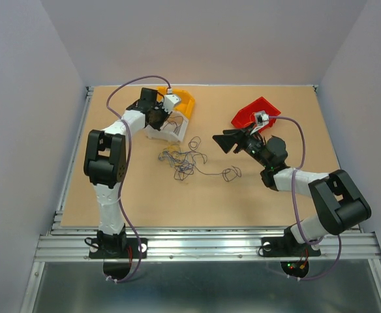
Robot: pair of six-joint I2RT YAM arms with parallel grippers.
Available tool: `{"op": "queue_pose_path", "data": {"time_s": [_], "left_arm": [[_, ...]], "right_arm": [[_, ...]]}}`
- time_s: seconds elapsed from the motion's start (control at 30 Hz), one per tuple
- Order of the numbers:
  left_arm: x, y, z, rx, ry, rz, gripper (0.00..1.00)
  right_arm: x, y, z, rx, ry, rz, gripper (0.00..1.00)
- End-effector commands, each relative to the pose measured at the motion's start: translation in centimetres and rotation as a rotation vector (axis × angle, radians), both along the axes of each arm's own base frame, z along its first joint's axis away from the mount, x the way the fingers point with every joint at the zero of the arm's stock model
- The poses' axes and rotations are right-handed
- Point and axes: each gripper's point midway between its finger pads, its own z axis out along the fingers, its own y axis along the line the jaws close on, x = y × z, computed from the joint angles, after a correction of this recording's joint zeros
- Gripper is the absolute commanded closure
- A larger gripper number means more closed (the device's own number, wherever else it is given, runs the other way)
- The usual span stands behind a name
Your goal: Untangle the cables
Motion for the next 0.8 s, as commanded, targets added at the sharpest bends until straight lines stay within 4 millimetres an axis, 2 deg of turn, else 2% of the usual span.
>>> {"op": "queue_pose_path", "data": {"time_s": [0.0,0.13,0.2,0.4,0.47,0.57,0.6,0.63,0.67,0.77], "left_arm": [[-0.4,-1.3,1.9,0.001,0.004,-0.066,1.00],[0.1,-1.5,1.6,-0.003,0.000,-0.054,0.91],[0.5,-1.6,2.4,-0.016,-0.036,-0.045,0.79],[1.2,-1.5,4.7,-0.035,-0.116,-0.021,0.63],[1.1,-1.5,4.8,-0.039,-0.120,-0.018,0.59],[1.2,-1.4,6.2,-0.051,-0.174,-0.006,0.59],[1.1,-1.4,7.6,-0.063,-0.208,-0.003,0.58],[0.6,-1.3,7.4,-0.067,-0.205,-0.005,0.55],[0.3,-1.3,7.9,-0.075,-0.221,-0.010,0.52],[-1.3,-2.0,9.7,-0.125,-0.265,-0.064,0.45]], "right_arm": [[0.0,-0.2,0.5,-0.005,-0.036,-0.003,0.16],[0.2,-0.1,0.2,-0.010,-0.029,0.002,0.16],[0.5,0.1,-0.1,-0.014,-0.023,0.001,0.16],[1.1,0.4,-0.9,-0.019,0.002,0.007,0.16],[1.2,0.5,-1.0,-0.019,0.007,0.012,0.16],[1.3,0.8,-1.0,-0.028,0.013,0.027,0.16],[1.4,0.9,-1.9,-0.052,0.052,0.029,0.16],[1.5,0.9,-2.3,-0.072,0.072,0.030,0.16],[1.7,0.9,-2.4,-0.107,0.073,0.028,0.16],[2.2,0.5,-4.7,-0.251,0.167,0.018,0.16]]}}
